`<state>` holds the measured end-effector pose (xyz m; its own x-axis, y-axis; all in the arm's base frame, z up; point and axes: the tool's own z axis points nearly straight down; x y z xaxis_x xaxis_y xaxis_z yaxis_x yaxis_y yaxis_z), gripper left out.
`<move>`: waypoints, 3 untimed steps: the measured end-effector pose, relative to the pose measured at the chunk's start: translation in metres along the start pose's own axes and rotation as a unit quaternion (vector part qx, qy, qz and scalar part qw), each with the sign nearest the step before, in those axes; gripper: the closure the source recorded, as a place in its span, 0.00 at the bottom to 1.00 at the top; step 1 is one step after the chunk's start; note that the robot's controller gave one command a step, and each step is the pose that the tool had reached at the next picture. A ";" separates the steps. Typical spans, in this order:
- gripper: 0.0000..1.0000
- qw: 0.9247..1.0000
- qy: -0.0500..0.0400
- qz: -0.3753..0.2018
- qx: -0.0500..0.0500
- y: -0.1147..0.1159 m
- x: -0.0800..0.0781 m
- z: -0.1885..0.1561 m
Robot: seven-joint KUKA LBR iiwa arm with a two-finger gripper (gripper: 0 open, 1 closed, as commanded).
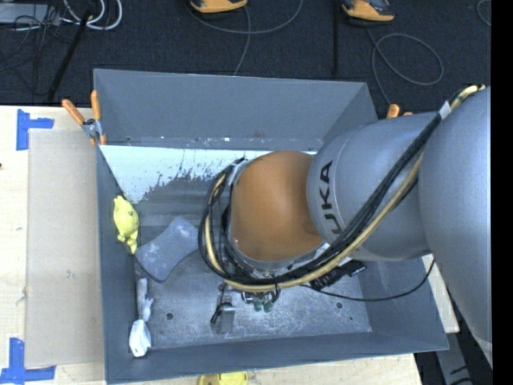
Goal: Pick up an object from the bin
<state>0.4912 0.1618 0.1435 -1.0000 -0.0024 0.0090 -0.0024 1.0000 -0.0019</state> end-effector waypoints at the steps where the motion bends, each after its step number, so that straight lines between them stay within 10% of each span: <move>1: 0.00 1.000 -0.003 0.002 -0.001 -0.001 -0.002 -0.004; 2: 0.00 0.985 -0.009 -0.171 -0.001 0.028 -0.069 0.044; 3: 0.00 0.984 -0.004 -0.180 -0.001 0.038 -0.091 0.040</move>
Offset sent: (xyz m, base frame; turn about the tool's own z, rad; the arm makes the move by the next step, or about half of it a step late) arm 0.0953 0.0392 -0.0735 -0.4926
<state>0.5819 0.1999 0.1027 -0.9346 -0.3558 0.0004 -0.3558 0.9346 0.0011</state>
